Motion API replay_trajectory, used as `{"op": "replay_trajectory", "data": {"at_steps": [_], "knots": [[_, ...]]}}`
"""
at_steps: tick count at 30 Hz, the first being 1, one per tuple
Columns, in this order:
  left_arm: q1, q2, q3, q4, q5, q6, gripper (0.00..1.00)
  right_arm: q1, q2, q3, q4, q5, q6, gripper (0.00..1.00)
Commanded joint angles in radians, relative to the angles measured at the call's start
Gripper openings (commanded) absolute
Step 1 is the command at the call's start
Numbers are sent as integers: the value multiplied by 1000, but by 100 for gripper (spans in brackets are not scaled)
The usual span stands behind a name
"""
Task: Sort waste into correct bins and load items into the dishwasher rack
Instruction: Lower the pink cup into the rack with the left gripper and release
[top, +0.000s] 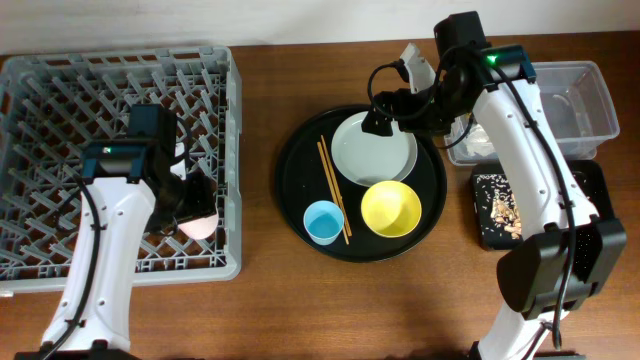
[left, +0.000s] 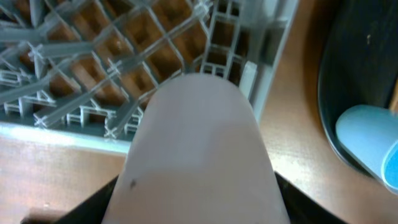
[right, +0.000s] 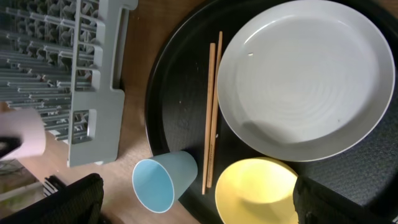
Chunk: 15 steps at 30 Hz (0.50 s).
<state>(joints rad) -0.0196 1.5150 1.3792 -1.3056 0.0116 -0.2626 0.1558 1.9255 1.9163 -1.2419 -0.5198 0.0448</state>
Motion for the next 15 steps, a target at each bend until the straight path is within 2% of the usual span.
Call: {"op": "replay_trajectory", "data": {"at_steps": [1, 7, 15], "knots": [[0, -4, -51, 89, -87, -33, 50, 0, 11, -2, -1, 9, -3, 98], [0, 0, -113, 201, -87, -32, 50, 0, 11, -2, -4, 10, -3, 99], [0, 4, -145, 221, -88, -32, 50, 0, 11, -2, -9, 10, -3, 99]]}}
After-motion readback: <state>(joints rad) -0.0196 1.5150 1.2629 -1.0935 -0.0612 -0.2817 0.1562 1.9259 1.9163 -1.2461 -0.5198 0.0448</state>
